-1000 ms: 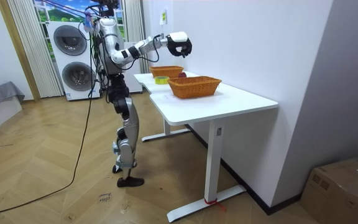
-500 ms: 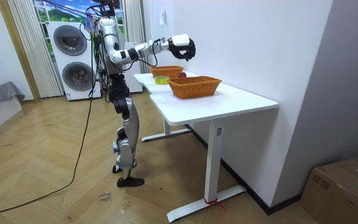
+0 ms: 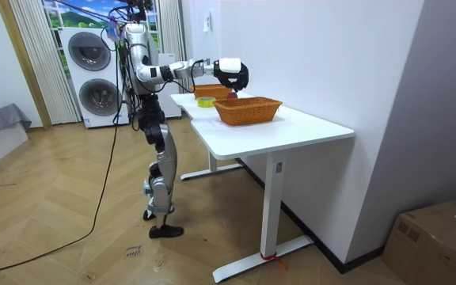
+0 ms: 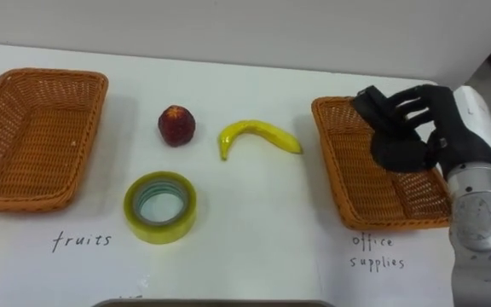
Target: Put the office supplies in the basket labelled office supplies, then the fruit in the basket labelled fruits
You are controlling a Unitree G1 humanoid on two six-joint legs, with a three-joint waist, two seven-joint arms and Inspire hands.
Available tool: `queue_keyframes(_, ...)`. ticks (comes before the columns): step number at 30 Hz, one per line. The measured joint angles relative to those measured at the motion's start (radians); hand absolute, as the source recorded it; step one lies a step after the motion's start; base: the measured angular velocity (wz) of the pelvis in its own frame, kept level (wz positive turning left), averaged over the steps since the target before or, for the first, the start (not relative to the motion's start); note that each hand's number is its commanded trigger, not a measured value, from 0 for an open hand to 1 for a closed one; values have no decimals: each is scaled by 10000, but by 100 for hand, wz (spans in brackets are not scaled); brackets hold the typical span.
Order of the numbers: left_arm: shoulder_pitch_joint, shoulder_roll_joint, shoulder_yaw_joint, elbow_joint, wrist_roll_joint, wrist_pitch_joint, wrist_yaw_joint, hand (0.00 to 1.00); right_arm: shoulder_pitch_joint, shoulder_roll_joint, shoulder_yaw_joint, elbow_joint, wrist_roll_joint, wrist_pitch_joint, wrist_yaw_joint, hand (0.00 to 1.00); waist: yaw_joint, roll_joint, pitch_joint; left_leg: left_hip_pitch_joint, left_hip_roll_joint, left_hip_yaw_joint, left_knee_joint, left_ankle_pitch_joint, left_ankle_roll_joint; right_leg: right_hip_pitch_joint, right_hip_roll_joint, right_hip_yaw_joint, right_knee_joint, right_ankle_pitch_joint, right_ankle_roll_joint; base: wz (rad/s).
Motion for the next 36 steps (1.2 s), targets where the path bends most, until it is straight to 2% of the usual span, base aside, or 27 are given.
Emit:
queue_keyframes(15,7,62,-5,11,-57,5,-10,0,211,6,54,915,-90,25,1012,100,-17,-117,40,1,3,-5,6,0,0,42,-30,-32,-26,0,0,0)
queue_keyframes(19,1,74,-4,9,-57,5,-10,0,211,6,60,918,-90,25,1188,100,7,-148,26,1,2,-4,5,0,0,42,-25,-28,-36,0,0,0)
queue_keyframes(21,-4,76,-5,5,-57,5,-5,0,211,6,74,923,-90,25,1322,78,12,-148,25,2,2,-2,7,0,0,33,-15,-21,-39,0,0,0)
queue_keyframes(23,-3,78,-5,4,-56,5,5,0,211,6,76,924,-91,25,1445,44,16,-144,27,3,2,-3,8,0,0,31,-13,-21,-39,0,0,0)
queue_keyframes(24,-3,79,-5,4,-56,5,12,0,211,5,76,924,-90,25,1517,0,16,-144,27,3,2,-3,8,0,0,31,-13,-21,-39,0,0,0)
queue_keyframes(36,-167,97,-6,-16,-57,-2,158,0,214,5,81,1019,-137,27,1831,0,11,-110,24,13,3,25,-3,0,0,15,-2,40,-24,0,-1,0)
